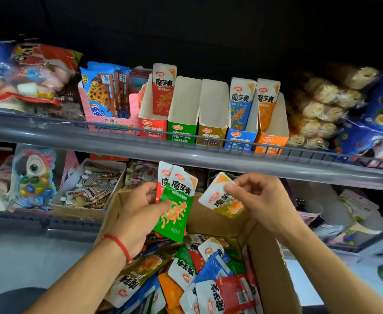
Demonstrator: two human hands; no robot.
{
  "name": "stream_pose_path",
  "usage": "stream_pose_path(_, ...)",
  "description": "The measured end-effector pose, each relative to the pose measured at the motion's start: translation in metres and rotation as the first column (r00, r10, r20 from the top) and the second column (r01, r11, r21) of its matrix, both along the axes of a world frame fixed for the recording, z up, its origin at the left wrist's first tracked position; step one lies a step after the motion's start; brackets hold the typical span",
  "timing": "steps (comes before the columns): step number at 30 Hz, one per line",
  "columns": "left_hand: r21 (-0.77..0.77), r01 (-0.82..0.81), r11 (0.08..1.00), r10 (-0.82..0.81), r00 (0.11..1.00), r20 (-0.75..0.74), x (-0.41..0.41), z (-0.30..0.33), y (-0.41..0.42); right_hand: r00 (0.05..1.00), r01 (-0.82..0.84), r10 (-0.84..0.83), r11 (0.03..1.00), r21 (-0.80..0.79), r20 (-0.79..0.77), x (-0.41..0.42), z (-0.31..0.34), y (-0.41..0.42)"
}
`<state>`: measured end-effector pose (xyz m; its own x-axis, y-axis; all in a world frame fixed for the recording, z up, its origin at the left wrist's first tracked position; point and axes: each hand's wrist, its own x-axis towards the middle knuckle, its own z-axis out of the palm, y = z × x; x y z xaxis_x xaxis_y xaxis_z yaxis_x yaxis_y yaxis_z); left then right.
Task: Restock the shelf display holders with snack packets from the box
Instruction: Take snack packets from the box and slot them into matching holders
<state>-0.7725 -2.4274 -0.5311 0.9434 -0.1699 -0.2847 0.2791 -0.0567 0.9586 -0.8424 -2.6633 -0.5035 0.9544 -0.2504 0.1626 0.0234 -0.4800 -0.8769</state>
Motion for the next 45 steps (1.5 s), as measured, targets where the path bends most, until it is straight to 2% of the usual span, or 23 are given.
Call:
stream_pose_path(2, 0.004, 0.006, 1.000, -0.006, 1.000, 0.010, 0.000, 0.001, -0.001, 0.999, 0.027, -0.029, 0.996, -0.084, -0.026, 0.009, 0.005, -0.005)
stream_pose_path(6, -0.023, 0.010, 1.000, -0.009, 0.999, 0.036, 0.003, 0.002, -0.001, 0.994, 0.042, -0.053, 0.993, -0.107, -0.093, 0.026, 0.027, -0.009)
stream_pose_path(8, -0.045, 0.021, 0.999, -0.019, 0.998, 0.056, 0.006, 0.004, 0.000, 0.999, 0.042, -0.046, 0.988, -0.150, -0.024, 0.036, 0.044, -0.011)
stream_pose_path(11, -0.066, 0.025, 0.998, -0.020, 0.997, 0.074, 0.015, 0.009, 0.003, 0.993, 0.049, -0.035, 0.990, -0.130, 0.109, 0.057, 0.077, -0.016)
stream_pose_path(15, -0.102, 0.000, 0.995, 0.011, 0.994, 0.107, 0.029, 0.016, 0.009, 0.956, 0.146, -0.107, 0.981, -0.125, 0.274, 0.096, 0.124, -0.021)
stream_pose_path(19, -0.134, -0.033, 0.990, 0.048, 0.993, 0.108, 0.042, 0.021, 0.014, 0.920, 0.243, -0.195, 0.964, -0.104, 0.340, 0.141, 0.154, -0.025)
stream_pose_path(21, -0.145, -0.036, 0.989, 0.048, 0.995, 0.082, 0.048, 0.022, 0.016, 0.916, 0.292, -0.230, 0.944, -0.154, 0.329, 0.164, 0.161, -0.028)
stream_pose_path(24, -0.148, -0.033, 0.988, 0.043, 0.997, 0.068, 0.055, 0.025, 0.018, 0.922, 0.350, -0.270, 0.888, -0.299, 0.277, 0.194, 0.164, -0.032)
stream_pose_path(27, -0.158, -0.043, 0.986, 0.053, 0.996, 0.065, 0.061, 0.029, 0.018, 0.948, 0.319, -0.278, 0.830, -0.457, 0.157, 0.219, 0.159, -0.037)
stream_pose_path(30, -0.177, -0.039, 0.983, 0.048, 0.998, 0.049, 0.067, 0.029, 0.017, 0.963, 0.237, -0.259, 0.685, -0.689, 0.074, 0.238, 0.154, -0.040)
stream_pose_path(33, -0.178, -0.014, 0.984, 0.023, 0.999, 0.047, 0.069, 0.028, 0.016, 0.962, 0.174, -0.270, 0.529, -0.830, 0.030, 0.251, 0.156, -0.041)
stream_pose_path(38, -0.151, 0.049, 0.987, -0.042, 0.998, 0.046, 0.068, 0.031, 0.012, 0.961, 0.165, -0.266, 0.333, -0.928, 0.075, 0.270, 0.163, -0.043)
stream_pose_path(41, -0.152, 0.056, 0.987, -0.049, 0.998, 0.049, 0.068, 0.034, 0.010, 0.956, 0.143, -0.288, 0.293, -0.945, 0.055, 0.279, 0.162, -0.042)
stream_pose_path(45, -0.158, 0.061, 0.986, -0.054, 0.997, 0.048, 0.070, 0.035, 0.010, 0.955, 0.131, -0.295, 0.351, -0.927, 0.023, 0.286, 0.160, -0.047)
